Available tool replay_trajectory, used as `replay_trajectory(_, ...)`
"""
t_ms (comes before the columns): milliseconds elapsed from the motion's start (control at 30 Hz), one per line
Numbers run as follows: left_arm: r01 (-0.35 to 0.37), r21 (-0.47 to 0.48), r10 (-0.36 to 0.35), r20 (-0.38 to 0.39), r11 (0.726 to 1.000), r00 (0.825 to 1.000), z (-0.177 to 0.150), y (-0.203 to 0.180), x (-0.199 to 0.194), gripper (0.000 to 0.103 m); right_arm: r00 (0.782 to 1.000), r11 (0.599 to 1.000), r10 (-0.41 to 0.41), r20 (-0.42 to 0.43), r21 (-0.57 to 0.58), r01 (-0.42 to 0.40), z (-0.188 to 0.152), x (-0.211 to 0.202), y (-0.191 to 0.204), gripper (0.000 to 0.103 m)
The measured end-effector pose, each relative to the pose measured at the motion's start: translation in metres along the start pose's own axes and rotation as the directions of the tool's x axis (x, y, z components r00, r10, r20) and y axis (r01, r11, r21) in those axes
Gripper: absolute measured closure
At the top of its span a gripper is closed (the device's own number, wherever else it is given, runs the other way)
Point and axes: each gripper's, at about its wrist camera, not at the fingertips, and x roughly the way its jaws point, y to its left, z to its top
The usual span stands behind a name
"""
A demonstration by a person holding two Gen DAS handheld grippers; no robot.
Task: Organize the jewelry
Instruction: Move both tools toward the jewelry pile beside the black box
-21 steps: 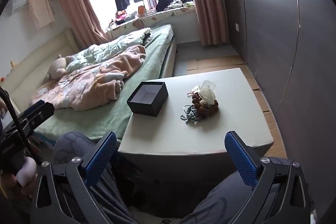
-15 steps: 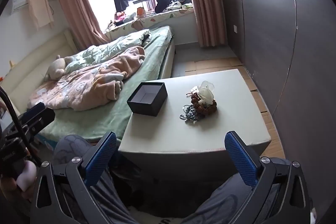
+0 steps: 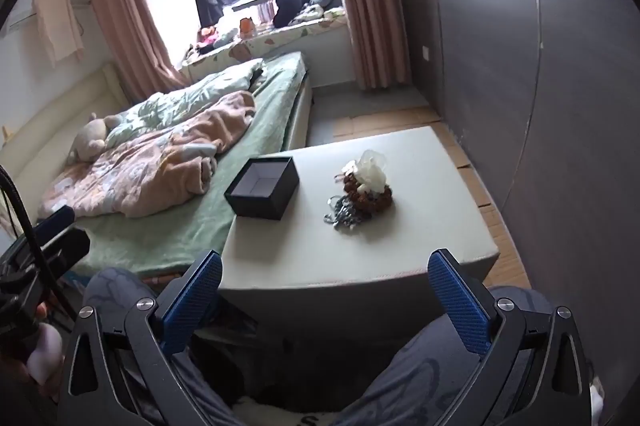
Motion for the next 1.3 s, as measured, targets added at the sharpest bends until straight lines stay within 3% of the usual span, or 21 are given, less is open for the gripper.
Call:
replay_trajectory(100,0.007,-0.01,-0.007,-0.021,1.0,1.0,-0.001,0.003,0.006,0.005,0.999,1.0,-0.024,0.029,0.015,0.023,0.003,-0.003,-0.005,0.0)
replay_trajectory(500,-0.011,-0.043,0.008,-0.053,0.999,0.999,-0.002,0.006,0.025,0.005,1.0,0.999,-0.016,-0.001,0.028,0.016,0.005,0.008,-0.015,0.0)
replay_trajectory(1300,0.001,-0.06,-0.003,-0.04,0.998,0.999,-0.001,0.008,0.019,0.005,1.0,1.0,-0.003,-0.025,0.011,0.003,0.002,0.013,-0.003,0.0)
